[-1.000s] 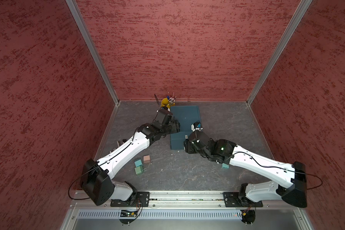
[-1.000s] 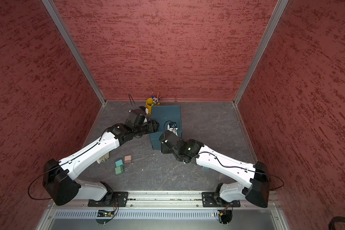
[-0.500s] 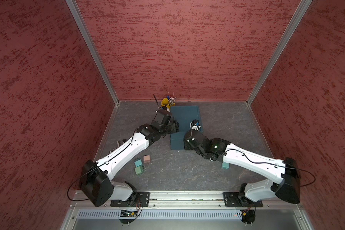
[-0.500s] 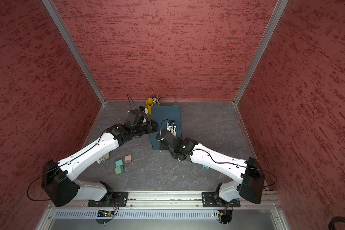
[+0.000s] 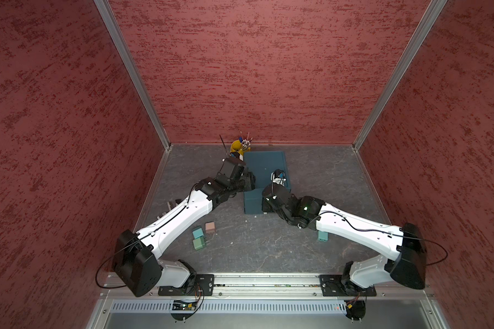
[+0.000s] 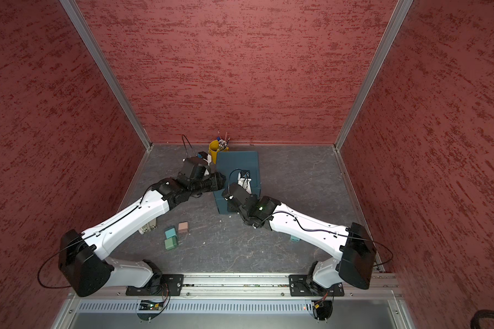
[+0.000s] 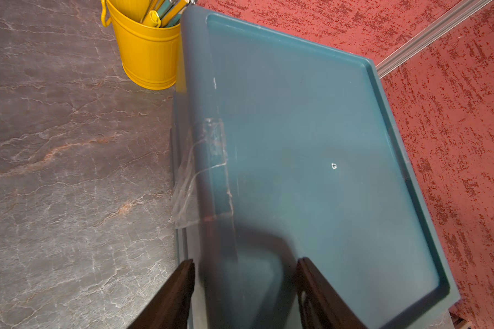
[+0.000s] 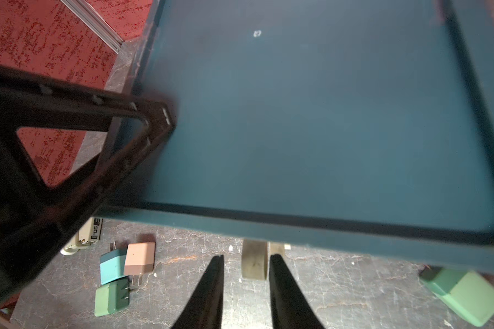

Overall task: Place the plugs into the drawer by color
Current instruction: Open the drawer in the storage box.

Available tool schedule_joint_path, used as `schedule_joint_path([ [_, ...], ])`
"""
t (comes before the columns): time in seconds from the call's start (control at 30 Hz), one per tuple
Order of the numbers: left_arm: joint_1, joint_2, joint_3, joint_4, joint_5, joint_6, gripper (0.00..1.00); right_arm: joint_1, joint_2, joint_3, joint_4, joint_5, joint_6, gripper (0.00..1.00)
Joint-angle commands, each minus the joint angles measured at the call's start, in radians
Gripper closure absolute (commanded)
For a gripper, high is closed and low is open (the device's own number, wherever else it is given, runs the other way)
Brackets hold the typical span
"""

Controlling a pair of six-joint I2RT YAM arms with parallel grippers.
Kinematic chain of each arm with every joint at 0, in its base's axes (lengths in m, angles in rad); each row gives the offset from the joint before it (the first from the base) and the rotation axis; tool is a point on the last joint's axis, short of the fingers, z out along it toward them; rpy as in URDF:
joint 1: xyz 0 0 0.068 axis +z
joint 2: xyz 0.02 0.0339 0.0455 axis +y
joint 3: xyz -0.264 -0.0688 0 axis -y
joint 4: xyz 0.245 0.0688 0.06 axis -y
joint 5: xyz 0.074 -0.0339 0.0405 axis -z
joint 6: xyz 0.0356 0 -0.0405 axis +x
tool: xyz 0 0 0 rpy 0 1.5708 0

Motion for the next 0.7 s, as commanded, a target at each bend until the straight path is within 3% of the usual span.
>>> schedule_joint_path([
  [0.0,0.004,-0.001,-0.028,-0.059,-0.020,0.027,0.41,-0.008,0.022,0.028,0.012,0.036,-0.006,0.71],
  [0.13,0.004,0.000,-0.030,-0.056,-0.015,0.027,0.41,-0.010,0.026,0.021,0.012,0.041,-0.002,0.71],
  [0.33,0.005,0.008,-0.027,-0.062,-0.022,0.027,0.42,-0.014,0.026,0.020,0.016,0.053,-0.029,0.81],
  [0.47,0.005,0.014,-0.021,-0.069,-0.035,0.027,0.43,-0.014,0.030,0.023,0.006,0.056,-0.044,1.00],
  [0.67,0.004,0.024,-0.012,-0.069,-0.044,0.008,0.45,0.013,0.018,0.012,-0.040,0.063,-0.056,1.00],
])
